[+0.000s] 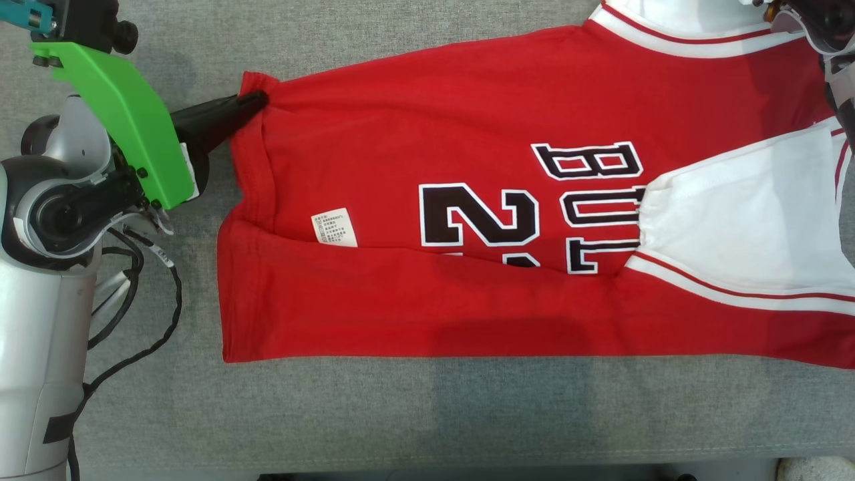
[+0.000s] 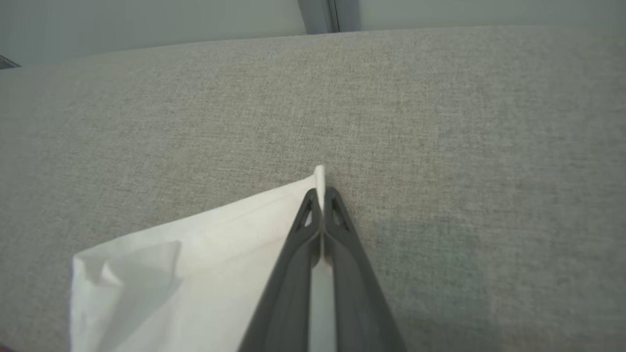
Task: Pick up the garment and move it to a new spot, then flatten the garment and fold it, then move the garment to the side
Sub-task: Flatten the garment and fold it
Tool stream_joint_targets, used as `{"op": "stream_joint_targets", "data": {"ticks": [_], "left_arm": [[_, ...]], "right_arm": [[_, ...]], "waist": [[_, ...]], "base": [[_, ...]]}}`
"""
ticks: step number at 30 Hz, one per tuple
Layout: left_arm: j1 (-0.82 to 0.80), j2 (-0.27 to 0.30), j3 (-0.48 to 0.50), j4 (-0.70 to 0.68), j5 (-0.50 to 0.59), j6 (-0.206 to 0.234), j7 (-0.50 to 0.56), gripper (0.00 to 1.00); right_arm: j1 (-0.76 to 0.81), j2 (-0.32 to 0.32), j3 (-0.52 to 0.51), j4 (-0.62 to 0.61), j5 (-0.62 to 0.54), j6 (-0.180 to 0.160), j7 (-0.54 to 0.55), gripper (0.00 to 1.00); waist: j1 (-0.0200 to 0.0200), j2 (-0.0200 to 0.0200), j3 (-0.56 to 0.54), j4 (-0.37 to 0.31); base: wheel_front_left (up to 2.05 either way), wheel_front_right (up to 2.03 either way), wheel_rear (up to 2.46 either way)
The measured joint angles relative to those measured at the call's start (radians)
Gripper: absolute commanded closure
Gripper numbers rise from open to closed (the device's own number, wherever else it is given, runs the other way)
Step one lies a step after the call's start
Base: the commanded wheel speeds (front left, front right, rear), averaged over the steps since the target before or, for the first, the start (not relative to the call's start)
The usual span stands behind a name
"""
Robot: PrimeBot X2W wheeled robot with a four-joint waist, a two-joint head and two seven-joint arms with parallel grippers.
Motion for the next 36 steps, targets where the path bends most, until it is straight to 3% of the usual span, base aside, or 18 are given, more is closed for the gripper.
{"op": "stream_joint_targets", "data": {"ticks": [9,17,36], "left_arm": [[-0.002,0.008,0.028,0.029,0.008,-0.001,-0.036,1.0],[0.0,0.014,0.06,0.059,0.016,-0.009,-0.087,1.0],[0.157,0.012,0.087,0.147,0.016,-0.02,-0.208,1.0]], "right_arm": [[0.0,0.036,-0.007,-0.017,0.019,0.035,-0.058,1.0],[0.007,0.019,-0.051,-0.031,0.062,0.053,-0.127,1.0],[0.236,0.021,-0.063,-0.067,0.132,0.08,-0.277,1.0]], "waist": [[0.0,0.0,-0.017,-0.016],[0.0001,0.0,-0.053,-0.04],[0.0,0.0,-0.218,-0.097]], "base": [[0.0,0.0,0.0],[0.0,0.0,0.0],[0.0,0.0,0.0]]}}
